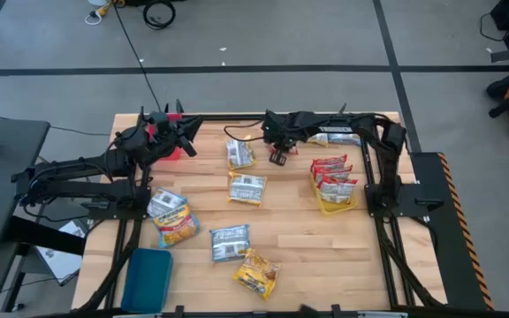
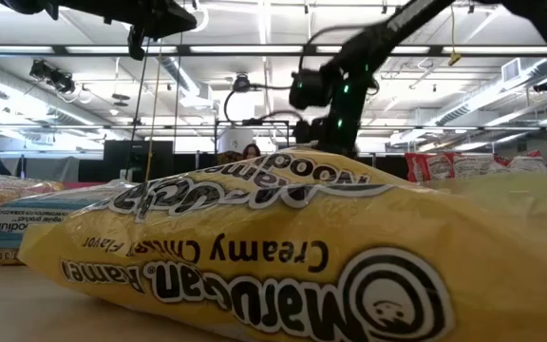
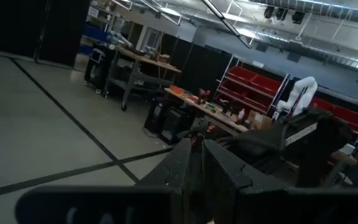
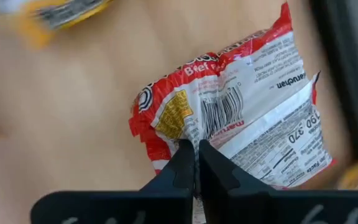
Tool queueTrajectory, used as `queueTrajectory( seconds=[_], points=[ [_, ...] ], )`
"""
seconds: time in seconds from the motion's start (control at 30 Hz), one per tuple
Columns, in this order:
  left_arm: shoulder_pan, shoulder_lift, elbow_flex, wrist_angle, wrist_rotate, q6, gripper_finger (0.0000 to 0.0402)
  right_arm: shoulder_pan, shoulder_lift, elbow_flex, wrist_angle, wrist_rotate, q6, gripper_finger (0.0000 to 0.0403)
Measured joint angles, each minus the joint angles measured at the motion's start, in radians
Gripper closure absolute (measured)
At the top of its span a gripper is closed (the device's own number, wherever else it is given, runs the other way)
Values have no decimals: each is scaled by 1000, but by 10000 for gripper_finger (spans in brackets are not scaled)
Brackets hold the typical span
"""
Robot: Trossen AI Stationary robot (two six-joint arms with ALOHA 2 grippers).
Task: Sort Maruchan noodles
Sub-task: Put the red noodle pack into the yellow bin
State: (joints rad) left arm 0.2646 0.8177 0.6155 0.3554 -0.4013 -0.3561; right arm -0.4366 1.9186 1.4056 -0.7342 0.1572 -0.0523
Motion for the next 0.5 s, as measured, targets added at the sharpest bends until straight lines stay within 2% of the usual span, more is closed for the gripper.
queueTrajectory(
  seconds=[0.1, 0.23, 0.37, 0.5],
  points=[
    [0, 0, 0, 0, 67, -1, 356, 26, -28, 7, -161, -121, 215, 396],
    [-1, 0, 0, -5, 194, -22, 356, 80, -26, 8, -207, -302, 456, 390],
    [-10, 0, 0, -14, 317, -27, 356, 156, 3, 7, -173, -331, 440, 376],
    [-49, 0, 0, -22, 347, -62, 356, 204, -7, 13, -185, -296, 298, 340]
  ],
)
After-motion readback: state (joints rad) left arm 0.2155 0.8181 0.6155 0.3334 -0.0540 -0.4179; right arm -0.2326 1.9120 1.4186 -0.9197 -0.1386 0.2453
